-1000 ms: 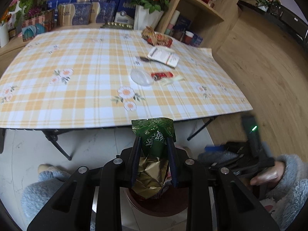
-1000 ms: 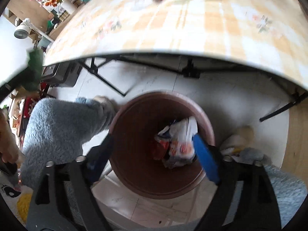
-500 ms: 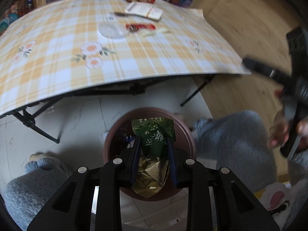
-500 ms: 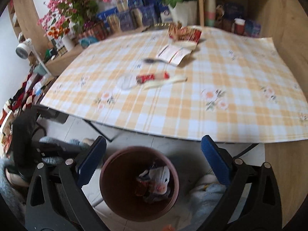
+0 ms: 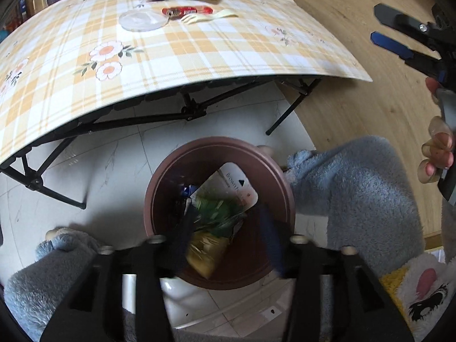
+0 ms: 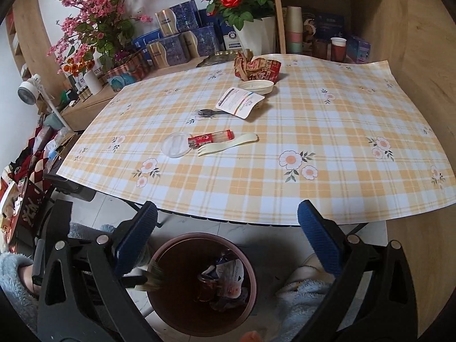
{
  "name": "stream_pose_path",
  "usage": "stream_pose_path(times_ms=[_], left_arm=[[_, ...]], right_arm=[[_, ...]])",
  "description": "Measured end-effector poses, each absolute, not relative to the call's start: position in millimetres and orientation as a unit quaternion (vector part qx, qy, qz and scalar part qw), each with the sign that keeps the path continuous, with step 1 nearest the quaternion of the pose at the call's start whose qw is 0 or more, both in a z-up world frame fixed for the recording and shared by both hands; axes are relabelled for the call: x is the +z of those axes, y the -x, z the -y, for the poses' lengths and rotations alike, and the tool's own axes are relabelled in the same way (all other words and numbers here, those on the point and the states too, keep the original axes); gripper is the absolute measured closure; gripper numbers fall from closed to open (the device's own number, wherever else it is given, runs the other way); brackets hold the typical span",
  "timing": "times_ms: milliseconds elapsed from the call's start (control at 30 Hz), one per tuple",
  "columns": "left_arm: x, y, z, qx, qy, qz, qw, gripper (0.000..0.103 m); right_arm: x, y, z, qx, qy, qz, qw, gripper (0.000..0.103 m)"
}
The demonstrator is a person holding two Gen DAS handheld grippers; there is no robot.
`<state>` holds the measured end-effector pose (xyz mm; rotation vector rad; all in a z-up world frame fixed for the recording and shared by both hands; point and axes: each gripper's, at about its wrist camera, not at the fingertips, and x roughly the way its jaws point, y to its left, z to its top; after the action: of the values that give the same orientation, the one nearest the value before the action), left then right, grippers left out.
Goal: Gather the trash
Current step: 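Move both tools back above the table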
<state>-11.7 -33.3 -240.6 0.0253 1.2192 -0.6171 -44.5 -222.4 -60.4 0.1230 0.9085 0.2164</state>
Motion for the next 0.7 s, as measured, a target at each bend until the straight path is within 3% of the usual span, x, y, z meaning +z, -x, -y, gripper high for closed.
stream_pose_path(times_ms=[133, 233, 700], left_arm=[[-223, 9, 26, -0.281, 0.006, -0.526, 0.802, 0.017], [-204, 4, 14, -0.254, 0.011, -0.484, 0.837, 0.011], [-131, -34, -64, -0.117, 0.082, -0.318, 0.937, 0.007]], right_arm=[[-62, 42, 227, 0.097, -0.07, -0.438, 0.891, 0.006], [-63, 39, 232, 0.09, -0.083, -0.439, 0.89, 0.006], [-76, 11, 250, 0.058, -0.09, -0.443, 0.89, 0.006]])
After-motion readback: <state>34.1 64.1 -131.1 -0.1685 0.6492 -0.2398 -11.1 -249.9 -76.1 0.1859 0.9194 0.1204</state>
